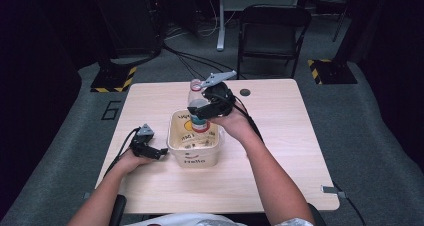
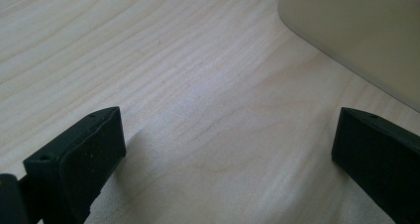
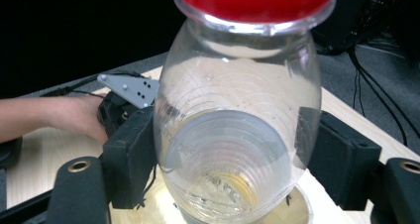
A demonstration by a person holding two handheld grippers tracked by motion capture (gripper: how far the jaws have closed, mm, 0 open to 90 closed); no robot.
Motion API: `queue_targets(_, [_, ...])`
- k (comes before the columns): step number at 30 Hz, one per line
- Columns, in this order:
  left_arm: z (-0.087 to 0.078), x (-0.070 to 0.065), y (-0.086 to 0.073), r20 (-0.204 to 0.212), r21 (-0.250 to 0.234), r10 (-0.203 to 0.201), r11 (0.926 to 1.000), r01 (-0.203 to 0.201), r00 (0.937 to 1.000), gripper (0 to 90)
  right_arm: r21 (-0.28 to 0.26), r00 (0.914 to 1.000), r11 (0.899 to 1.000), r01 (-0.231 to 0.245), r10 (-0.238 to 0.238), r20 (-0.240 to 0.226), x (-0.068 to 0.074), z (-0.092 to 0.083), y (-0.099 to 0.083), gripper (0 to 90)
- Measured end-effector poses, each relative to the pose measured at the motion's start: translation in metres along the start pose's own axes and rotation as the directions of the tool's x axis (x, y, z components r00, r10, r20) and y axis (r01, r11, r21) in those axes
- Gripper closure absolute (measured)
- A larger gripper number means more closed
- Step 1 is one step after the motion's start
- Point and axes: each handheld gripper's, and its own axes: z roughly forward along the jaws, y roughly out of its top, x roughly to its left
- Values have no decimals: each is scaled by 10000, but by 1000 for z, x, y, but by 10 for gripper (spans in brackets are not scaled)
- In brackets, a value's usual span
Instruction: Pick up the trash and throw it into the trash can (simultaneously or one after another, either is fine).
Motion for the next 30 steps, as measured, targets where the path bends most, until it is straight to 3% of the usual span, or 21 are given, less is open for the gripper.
queue_targets(17, [0, 0, 0, 9, 27, 31, 10000, -31, 10000, 0, 364, 9981, 9986, -386, 367, 498, -12, 20, -30, 253])
queue_targets(24, [0, 0, 0, 10, 28, 31, 10000, -31, 10000, 0, 575, 9977, 9976, -388, 354, 582, -15, 29, -41, 253])
queue_targets(30, [0, 0, 0, 9, 27, 31, 10000, -31, 10000, 0, 707, 9953, 9972, -259, 192, 947, -16, 33, -48, 252])
